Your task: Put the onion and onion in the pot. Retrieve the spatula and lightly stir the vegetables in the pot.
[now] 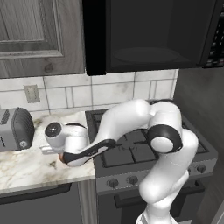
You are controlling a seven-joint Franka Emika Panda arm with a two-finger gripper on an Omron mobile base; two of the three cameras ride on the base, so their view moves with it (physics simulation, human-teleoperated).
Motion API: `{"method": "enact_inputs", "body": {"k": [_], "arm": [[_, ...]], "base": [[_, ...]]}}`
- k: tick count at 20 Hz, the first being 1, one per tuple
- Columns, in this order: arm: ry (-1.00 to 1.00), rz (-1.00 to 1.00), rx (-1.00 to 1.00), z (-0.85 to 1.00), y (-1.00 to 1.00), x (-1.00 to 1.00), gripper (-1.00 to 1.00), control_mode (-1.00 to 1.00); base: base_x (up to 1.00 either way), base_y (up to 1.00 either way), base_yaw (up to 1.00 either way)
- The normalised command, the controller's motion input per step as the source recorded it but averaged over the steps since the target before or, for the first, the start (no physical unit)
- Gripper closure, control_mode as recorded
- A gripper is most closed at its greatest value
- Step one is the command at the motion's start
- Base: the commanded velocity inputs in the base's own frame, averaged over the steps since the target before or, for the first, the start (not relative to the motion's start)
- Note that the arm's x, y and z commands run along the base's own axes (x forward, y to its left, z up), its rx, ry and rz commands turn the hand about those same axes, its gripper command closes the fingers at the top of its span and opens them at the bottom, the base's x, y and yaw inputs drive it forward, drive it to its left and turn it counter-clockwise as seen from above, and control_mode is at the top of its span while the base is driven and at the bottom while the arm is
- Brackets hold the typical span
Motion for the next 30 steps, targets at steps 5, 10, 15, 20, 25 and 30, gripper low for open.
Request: {"method": "enact_inputs", "body": {"k": [5, 10, 15, 20, 25, 30], "arm": [[0.06, -0.07, 0.0, 0.54, -0.49, -0.04, 1.0, -1.0], [0.06, -0.02, 0.0, 0.36, -0.58, -0.07, 1.0, -1.0], [0.0, -0.02, -0.02, 0.03, -0.68, -0.02, 1.0, -1.0], [0.0, -0.01, -0.01, 0.07, -0.77, 0.02, 1.0, -1.0], [0.0, 0.0, -0.01, 0.08, -0.77, 0.06, 1.0, -1.0], [0.0, 0.0, -0.04, 0.07, -0.72, 0.2, 1.0, -1.0]], "base": [[0.0, 0.0, 0.0], [0.0, 0.0, 0.0], [0.0, 0.0, 0.0], [0.0, 0.0, 0.0], [0.0, 0.0, 0.0], [0.0, 0.0, 0.0]]}}
